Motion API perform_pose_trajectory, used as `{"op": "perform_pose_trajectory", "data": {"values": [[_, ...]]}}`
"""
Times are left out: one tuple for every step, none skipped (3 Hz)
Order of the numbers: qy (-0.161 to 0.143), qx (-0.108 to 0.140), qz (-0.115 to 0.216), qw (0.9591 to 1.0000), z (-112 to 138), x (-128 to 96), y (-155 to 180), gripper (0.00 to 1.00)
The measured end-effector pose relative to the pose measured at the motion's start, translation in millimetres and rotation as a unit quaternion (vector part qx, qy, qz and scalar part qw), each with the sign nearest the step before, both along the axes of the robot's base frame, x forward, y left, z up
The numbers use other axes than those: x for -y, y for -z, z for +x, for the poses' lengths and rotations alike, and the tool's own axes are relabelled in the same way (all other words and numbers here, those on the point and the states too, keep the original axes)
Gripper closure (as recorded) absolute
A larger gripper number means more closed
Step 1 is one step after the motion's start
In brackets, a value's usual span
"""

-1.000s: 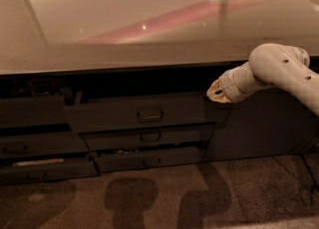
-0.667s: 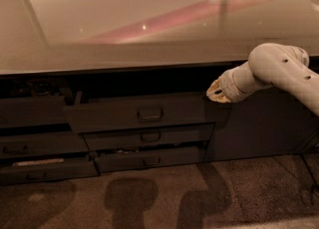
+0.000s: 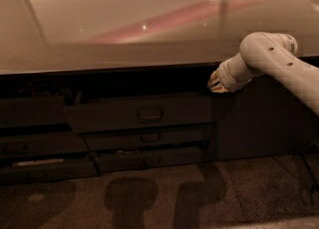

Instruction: Open top drawer

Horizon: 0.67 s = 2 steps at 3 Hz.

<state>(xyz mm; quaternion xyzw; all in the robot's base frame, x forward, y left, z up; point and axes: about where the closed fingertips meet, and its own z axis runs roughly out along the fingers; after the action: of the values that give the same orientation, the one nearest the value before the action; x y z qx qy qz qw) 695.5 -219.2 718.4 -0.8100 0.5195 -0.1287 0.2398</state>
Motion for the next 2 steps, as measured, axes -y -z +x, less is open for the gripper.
{"op": "perform_pose_trajectory", "data": {"values": [[0.019, -0.027, -0.010, 0.9994, 11, 11, 21, 1.00], [0.036, -0.059, -0.011, 0.9975, 19, 26, 43, 1.00]]}}
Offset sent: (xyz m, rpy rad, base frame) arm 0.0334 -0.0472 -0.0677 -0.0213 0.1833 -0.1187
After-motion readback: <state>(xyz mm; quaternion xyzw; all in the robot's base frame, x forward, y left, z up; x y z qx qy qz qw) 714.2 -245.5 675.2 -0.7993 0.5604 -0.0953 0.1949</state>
